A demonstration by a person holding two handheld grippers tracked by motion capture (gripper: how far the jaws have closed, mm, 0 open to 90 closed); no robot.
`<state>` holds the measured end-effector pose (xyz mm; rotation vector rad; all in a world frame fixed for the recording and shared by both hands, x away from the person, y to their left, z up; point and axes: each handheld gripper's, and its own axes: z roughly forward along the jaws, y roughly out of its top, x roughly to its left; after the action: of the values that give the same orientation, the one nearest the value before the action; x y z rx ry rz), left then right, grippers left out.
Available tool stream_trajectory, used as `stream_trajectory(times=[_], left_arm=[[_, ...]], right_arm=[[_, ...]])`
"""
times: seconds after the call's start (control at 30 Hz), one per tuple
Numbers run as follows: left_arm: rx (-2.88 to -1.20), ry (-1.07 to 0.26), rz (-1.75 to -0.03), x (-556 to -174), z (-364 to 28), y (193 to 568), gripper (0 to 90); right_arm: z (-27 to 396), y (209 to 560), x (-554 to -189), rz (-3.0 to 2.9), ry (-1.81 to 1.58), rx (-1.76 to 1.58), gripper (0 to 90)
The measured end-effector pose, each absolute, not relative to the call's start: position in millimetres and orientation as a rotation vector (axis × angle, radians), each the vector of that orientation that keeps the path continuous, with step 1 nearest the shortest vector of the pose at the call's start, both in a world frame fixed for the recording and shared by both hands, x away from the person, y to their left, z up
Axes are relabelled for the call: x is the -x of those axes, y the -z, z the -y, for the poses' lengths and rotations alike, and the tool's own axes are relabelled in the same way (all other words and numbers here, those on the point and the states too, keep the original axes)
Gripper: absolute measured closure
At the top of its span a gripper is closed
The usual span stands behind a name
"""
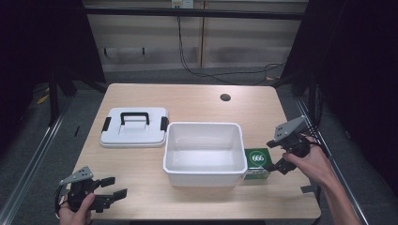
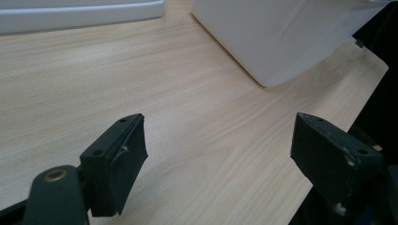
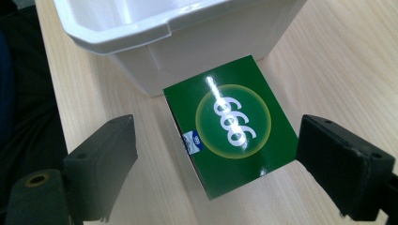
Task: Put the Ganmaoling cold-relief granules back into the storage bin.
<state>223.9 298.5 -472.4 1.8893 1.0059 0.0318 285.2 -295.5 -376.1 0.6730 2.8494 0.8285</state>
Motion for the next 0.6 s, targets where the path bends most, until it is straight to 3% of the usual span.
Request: stream_trajectory(times=[0.6], left_arm=[[-1.885,-0.027,-1.003,-224,-299,472,18.6]], right_arm=[[273,383,-312,-2.993,-0.591,-0.386,9.4]])
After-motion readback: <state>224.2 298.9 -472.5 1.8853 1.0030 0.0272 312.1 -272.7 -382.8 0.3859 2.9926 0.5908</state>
